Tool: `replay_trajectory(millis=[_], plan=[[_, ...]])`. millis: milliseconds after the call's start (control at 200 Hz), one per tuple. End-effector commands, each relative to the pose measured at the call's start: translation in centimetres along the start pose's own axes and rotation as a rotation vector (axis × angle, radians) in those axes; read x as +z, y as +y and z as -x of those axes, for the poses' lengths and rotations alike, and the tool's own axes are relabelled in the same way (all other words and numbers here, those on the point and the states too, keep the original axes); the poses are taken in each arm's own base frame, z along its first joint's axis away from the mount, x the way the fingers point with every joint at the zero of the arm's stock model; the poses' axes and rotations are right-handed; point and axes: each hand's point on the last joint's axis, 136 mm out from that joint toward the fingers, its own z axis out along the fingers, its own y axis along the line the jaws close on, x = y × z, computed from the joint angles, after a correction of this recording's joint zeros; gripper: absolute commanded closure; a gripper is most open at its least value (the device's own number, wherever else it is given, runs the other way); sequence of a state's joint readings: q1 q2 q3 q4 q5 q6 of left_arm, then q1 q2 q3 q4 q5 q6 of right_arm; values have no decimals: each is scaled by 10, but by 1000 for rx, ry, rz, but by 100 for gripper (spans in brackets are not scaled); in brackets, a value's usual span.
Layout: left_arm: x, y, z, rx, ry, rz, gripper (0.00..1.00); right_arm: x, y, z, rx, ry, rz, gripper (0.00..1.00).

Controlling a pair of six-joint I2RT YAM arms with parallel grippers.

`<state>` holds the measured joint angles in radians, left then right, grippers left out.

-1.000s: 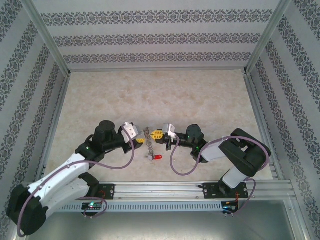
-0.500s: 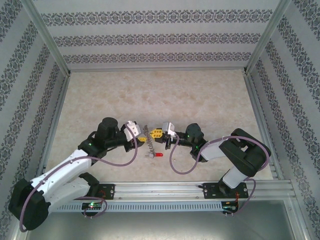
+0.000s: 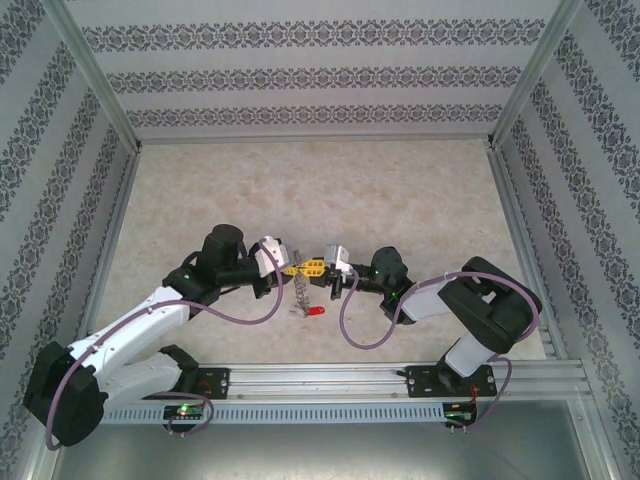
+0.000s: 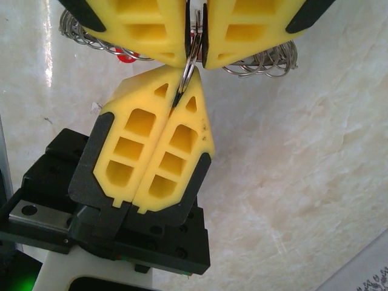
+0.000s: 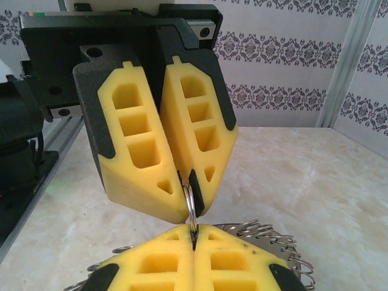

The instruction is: Put the keys on the keyring

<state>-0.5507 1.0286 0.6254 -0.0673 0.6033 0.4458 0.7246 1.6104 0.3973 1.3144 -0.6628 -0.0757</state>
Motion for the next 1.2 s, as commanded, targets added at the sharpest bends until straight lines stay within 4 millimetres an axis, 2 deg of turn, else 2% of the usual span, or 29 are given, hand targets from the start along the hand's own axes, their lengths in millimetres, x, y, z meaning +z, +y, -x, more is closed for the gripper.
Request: replay_trajectory(millis=[0,90,155,300,345,425,560,769,1019,1194], plan=[[-1,-10,9,28,-12,-60,82,3,5,27,-43,-85,36,100],[-1,-12,8,33,-1,-71,85,4,5,27,-42,-84,37,100],[-1,-14,8,44,8,-90,100,5,5,26,-37,-82,41,100],[-3,-17,8,73,64,-135,100,7,5,23,-31,-76,58,100],[-4,-16,7,82,94,-144,100,7,5,21,-38,-67,55,91],[-6,-14,4,105,159,-155,100,5,5,14,-55,-31,59,85],[-12,-15,-5,172,288,-199,100,1,6,9,-55,25,85,82],[-19,-16,-4,227,436,-294,100,0,6,13,-33,27,129,78],[-10,-17,-1,253,485,-342,100,3,5,13,-20,20,133,79],[-4,-11,6,239,461,-308,100,4,7,10,-14,26,137,82]])
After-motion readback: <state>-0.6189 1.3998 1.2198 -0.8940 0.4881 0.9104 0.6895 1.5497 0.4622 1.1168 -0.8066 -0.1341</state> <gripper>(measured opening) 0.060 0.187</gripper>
